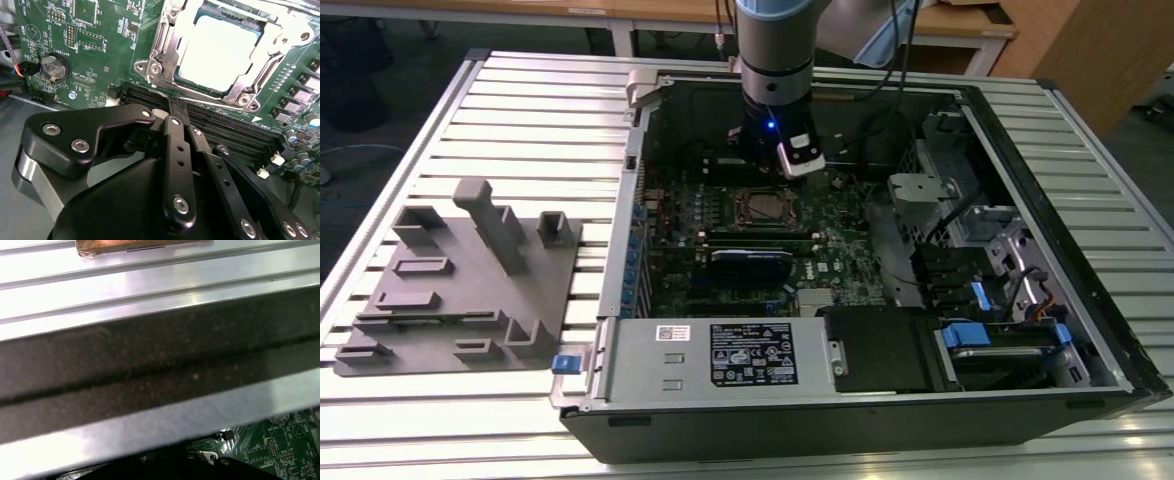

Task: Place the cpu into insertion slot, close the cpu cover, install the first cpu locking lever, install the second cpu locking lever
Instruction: 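Install the first cpu locking lever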

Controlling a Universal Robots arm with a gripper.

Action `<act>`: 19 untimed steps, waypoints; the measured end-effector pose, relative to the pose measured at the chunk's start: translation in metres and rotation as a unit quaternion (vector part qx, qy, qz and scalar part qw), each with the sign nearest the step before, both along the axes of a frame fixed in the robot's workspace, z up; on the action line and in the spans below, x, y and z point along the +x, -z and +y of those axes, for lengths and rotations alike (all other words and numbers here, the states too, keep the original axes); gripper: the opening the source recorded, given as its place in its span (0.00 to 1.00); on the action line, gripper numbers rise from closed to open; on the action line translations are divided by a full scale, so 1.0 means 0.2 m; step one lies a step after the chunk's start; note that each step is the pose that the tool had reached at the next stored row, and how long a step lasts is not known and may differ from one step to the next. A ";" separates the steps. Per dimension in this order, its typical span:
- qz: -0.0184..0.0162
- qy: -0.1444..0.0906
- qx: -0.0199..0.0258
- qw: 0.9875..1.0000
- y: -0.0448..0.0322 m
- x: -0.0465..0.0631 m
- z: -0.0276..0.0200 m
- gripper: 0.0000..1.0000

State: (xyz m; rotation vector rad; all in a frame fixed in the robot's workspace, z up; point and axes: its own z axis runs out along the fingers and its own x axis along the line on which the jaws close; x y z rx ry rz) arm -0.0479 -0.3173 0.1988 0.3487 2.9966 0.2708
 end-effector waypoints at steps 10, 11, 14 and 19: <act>0.000 0.000 -0.006 1.000 0.004 0.00 -0.001 0.11; 0.000 0.000 -0.006 1.000 0.004 0.00 -0.001 0.11; 0.000 0.003 -0.006 1.000 0.005 0.00 0.004 0.11; 0.000 0.009 -0.006 1.000 0.005 0.00 0.012 0.11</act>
